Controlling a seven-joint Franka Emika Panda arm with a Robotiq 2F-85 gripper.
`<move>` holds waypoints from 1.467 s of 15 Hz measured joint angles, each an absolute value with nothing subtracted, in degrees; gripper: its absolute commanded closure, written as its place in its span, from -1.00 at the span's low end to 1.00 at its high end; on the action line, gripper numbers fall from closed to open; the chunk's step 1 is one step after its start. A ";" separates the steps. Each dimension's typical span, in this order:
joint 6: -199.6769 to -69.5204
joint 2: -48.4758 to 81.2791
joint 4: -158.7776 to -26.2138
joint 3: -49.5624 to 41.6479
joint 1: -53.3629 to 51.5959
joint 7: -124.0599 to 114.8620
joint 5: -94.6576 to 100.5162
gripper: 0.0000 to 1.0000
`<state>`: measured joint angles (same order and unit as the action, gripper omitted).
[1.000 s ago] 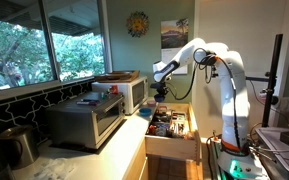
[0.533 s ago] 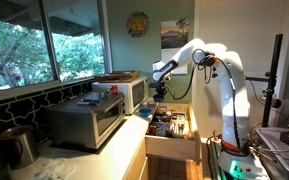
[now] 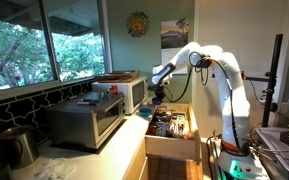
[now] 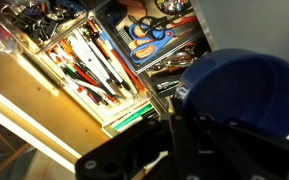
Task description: Pour the water out of the blue cup and into the blue bowl
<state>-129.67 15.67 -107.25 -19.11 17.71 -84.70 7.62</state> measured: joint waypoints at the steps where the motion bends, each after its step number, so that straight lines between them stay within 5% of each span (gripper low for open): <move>1: -130.40 16.33 -107.23 -19.12 17.70 -85.14 6.56 0.98; 22: -136.28 24.11 -103.13 -17.93 15.85 -87.73 -3.89 0.98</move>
<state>-136.28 24.11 -103.13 -17.93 15.85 -87.73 -3.89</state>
